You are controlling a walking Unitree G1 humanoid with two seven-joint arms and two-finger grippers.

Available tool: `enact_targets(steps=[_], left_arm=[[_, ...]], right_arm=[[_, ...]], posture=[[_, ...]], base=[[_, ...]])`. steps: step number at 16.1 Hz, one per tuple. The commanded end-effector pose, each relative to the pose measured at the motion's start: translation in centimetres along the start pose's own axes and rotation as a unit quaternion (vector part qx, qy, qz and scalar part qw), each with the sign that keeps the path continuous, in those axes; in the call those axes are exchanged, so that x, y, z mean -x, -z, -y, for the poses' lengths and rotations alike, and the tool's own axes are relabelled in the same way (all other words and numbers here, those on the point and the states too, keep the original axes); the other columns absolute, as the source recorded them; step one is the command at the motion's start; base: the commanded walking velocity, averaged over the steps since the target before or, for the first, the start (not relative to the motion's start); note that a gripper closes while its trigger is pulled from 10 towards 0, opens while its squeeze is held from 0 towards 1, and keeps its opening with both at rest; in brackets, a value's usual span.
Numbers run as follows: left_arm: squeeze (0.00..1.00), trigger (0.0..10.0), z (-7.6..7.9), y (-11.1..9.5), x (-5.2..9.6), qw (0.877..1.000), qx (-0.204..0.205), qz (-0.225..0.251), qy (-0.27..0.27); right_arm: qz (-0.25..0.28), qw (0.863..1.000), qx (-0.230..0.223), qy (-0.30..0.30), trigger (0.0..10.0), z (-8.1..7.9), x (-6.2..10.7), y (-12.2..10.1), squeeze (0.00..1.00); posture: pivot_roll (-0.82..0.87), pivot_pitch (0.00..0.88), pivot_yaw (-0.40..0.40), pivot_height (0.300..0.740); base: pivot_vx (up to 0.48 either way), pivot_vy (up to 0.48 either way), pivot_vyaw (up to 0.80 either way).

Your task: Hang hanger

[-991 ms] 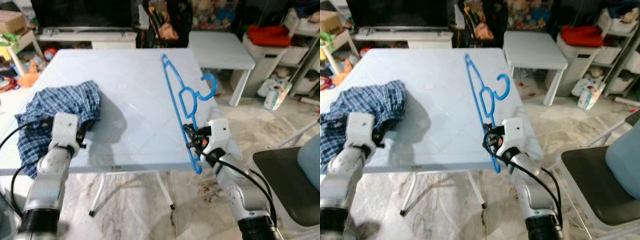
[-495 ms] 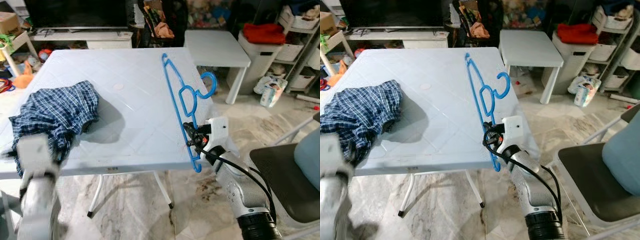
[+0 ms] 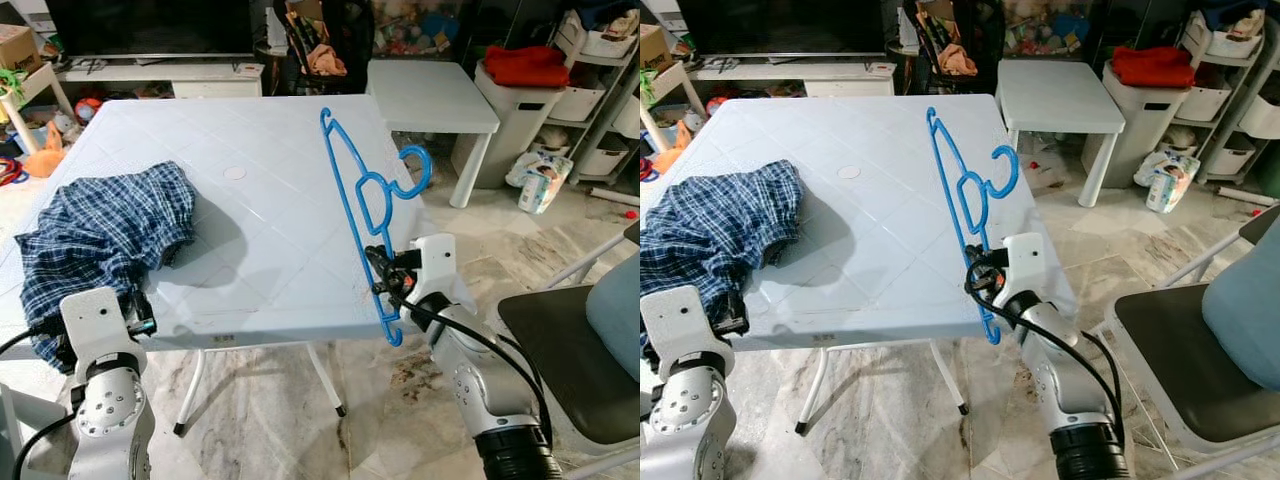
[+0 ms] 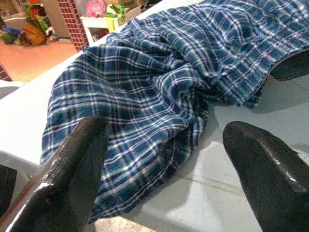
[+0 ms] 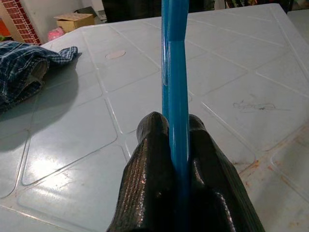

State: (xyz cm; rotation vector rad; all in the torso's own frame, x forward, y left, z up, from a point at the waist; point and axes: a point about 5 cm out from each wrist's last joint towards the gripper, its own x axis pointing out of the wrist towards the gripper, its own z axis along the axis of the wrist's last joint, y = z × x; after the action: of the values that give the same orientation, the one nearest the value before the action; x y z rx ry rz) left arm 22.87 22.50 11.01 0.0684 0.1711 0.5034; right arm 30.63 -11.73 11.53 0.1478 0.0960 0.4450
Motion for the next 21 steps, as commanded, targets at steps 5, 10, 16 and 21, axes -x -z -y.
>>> enact_targets(steps=[5, 10, 16, 21], left_arm=[[0.00, 10.0, -0.1, -1.0, -0.8, 1.000, -0.009, 0.012, -0.003], [0.00, 10.0, 0.2, -1.1, -0.9, 1.000, -0.010, 0.012, -0.004], [0.00, 10.0, 0.5, -1.0, -1.1, 1.000, -0.014, 0.014, 0.004], [0.00, 10.0, 1.0, -1.9, -0.9, 0.998, -0.003, 0.050, 0.035]], right_arm=[[0.003, 1.000, 0.006, -0.001, 10.0, -0.1, -0.2, -0.3, 0.00], [0.003, 1.000, 0.008, 0.000, 10.0, 0.0, -0.2, -0.3, 0.00], [0.005, 1.000, 0.010, -0.003, 10.0, 0.0, -0.3, -0.4, 0.00], [0.007, 1.000, 0.012, -0.005, 10.0, -0.1, -0.3, -0.6, 0.00]], posture=[[0.01, 0.011, -0.004, 0.740], [0.00, 0.010, -0.005, 0.740], [0.00, 0.003, -0.004, 0.740], [0.00, 0.000, -0.003, 0.740]], base=[[0.000, 0.379, 0.00], [0.000, 0.477, 0.00], [0.000, 0.480, 0.00], [0.000, 0.000, 0.00]])
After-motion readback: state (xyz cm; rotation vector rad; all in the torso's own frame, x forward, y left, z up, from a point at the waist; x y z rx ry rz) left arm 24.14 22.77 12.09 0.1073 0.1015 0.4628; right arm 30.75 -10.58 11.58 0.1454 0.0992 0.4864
